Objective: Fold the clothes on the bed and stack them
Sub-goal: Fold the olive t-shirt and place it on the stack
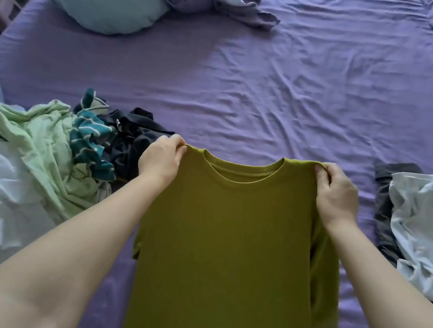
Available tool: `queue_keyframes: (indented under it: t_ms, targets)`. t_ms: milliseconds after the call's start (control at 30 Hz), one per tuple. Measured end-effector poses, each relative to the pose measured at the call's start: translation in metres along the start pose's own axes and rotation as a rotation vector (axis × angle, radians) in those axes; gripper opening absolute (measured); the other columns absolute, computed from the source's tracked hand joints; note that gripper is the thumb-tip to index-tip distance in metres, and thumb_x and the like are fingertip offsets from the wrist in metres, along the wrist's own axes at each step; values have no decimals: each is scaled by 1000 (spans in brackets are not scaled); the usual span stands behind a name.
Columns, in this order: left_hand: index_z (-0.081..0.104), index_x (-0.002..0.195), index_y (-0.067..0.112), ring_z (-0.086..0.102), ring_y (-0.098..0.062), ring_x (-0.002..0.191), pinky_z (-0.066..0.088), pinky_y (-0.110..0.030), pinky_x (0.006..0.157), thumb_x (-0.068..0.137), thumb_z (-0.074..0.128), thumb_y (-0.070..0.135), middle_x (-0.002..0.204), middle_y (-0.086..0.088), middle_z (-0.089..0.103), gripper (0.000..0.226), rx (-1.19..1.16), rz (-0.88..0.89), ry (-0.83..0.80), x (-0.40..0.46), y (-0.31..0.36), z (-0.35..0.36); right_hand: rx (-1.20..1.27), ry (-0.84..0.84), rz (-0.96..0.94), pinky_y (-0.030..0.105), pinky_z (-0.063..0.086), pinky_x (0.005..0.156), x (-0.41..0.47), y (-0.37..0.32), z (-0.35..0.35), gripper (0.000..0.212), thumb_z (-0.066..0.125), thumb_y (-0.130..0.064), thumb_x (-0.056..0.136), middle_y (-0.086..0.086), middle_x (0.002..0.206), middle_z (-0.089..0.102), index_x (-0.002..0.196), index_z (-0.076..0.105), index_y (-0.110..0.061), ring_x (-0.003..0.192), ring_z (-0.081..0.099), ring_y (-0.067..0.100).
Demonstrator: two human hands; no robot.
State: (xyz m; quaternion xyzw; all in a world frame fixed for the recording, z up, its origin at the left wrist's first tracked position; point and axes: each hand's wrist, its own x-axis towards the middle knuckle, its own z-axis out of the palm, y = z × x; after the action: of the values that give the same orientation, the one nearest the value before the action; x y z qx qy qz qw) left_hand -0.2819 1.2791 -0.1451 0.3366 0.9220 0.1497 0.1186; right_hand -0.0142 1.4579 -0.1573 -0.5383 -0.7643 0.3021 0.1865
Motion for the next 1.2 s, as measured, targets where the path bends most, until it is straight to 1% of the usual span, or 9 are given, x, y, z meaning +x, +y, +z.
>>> queue_keyframes:
  t_ms: [200,300,367,500,633,800,933,1033,1200]
  targets:
    - [58,114,14,51,-33,107,41,-40,84,100,43,32,116,-13,56,27,178,-67,-82,7,-5,63,15,-231,90,36,41,84,6,30,50,28,52,-31,96,14,111,67,115,63,-13,107,58,32]
    - [57,119,18,41,-31,119,30,-40,94,91,53,17,130,-9,49,29,319,-19,30,-2,2,83,64,-255,107,33,35,97,-2,45,57,44,52,-27,97,13,126,58,136,47,-8,120,51,29]
    - [63,115,14,45,-34,119,33,-42,93,80,61,6,129,-13,52,36,235,123,65,-12,23,93,101,-191,171,37,35,99,-14,57,49,42,49,-21,98,16,126,57,137,44,-5,119,50,31]
    - [73,89,7,64,-35,80,54,-41,65,61,75,-7,92,-13,69,31,27,657,9,-29,93,118,64,-139,316,44,40,98,-69,86,22,35,55,-12,94,16,119,61,128,53,-2,114,55,34]
    - [59,126,15,49,-29,113,42,-40,91,87,49,3,128,-5,58,43,44,807,-335,-30,153,144,-214,-286,341,43,37,96,-122,108,10,50,69,-24,85,4,124,62,132,53,-12,118,54,27]
    - [32,145,31,20,-23,141,16,-40,111,91,46,15,150,8,35,58,302,977,-437,-23,189,164,9,-311,414,35,42,75,-118,115,-14,12,73,-13,78,-1,78,64,78,62,-17,81,60,23]
    - [56,126,29,36,-24,121,27,-33,100,91,47,20,119,4,56,37,419,990,-405,-10,203,162,0,-201,412,35,42,64,-88,118,-48,21,68,-14,80,0,65,56,72,49,-18,66,53,20]
    - [65,113,31,39,-22,115,29,-30,83,92,49,24,115,6,55,27,311,909,-391,-4,214,159,-157,-178,378,39,42,64,-70,122,-71,21,69,-34,81,-6,71,60,78,50,-25,72,56,22]
    - [55,110,20,54,-27,106,38,-32,72,92,40,11,118,-2,59,25,106,518,-585,-1,229,164,-155,-428,395,26,43,58,-54,129,-102,27,74,-53,71,-7,63,60,65,63,-28,63,57,2]
